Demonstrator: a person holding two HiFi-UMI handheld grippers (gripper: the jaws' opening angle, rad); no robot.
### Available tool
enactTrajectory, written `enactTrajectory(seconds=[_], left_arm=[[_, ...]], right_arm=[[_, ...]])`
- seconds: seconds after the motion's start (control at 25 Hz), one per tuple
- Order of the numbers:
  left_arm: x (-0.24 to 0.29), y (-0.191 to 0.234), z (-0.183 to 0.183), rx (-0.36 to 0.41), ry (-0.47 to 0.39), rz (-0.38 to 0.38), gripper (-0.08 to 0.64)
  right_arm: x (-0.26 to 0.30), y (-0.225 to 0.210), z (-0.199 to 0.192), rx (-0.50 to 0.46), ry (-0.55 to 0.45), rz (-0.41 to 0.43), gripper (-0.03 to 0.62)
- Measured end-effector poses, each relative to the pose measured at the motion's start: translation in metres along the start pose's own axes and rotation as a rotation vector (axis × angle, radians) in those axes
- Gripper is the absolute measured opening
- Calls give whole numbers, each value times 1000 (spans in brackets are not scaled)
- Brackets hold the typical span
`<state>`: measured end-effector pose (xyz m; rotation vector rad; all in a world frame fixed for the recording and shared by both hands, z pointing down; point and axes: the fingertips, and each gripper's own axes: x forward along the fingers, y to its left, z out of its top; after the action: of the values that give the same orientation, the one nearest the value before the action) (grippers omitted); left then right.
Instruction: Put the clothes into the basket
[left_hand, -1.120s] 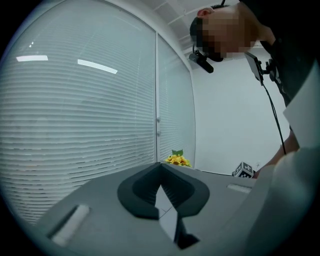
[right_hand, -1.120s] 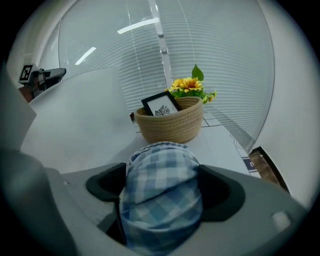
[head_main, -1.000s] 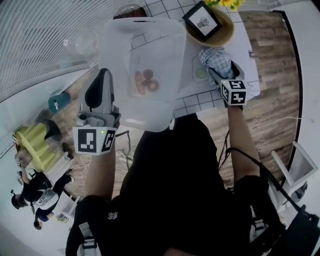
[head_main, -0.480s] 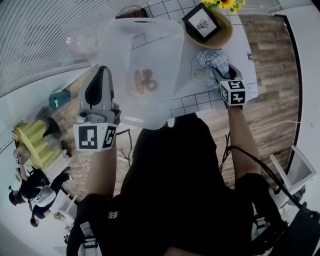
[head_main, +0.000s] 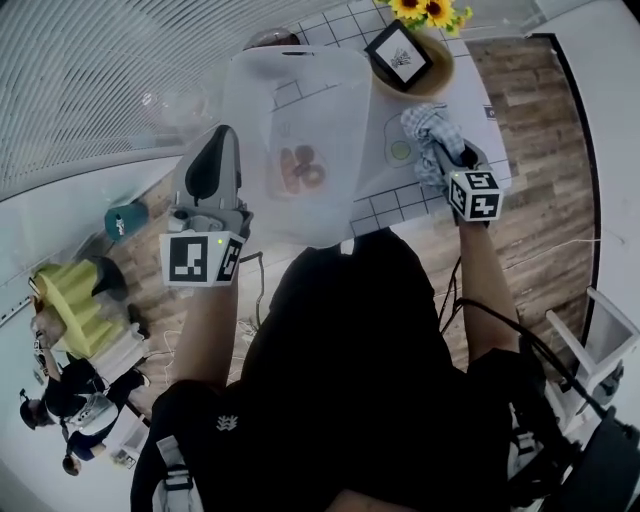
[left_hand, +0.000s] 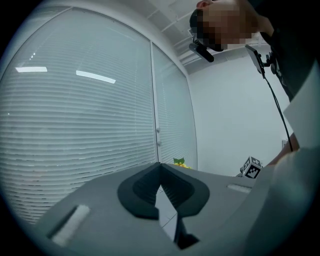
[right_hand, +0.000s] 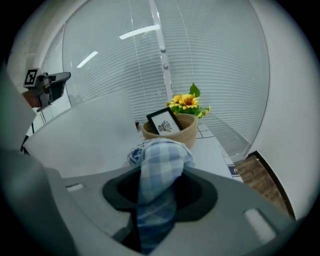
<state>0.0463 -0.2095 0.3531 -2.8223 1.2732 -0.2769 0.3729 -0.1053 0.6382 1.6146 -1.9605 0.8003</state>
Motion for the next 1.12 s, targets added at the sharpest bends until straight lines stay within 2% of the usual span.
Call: enactTrajectory(seconds=[0.28, 0.76, 1.12], left_arm=[[-12, 12, 16, -3, -33, -31, 6], [-21, 19, 41, -59, -109, -76, 6], [-42, 38, 61, -30, -159, -68, 6]], right_arm=[[-38, 0, 30, 17, -75, -54, 160], [-78, 21, 99, 1, -190, -67, 160], [-104, 48, 143, -19, -287, -70, 160]])
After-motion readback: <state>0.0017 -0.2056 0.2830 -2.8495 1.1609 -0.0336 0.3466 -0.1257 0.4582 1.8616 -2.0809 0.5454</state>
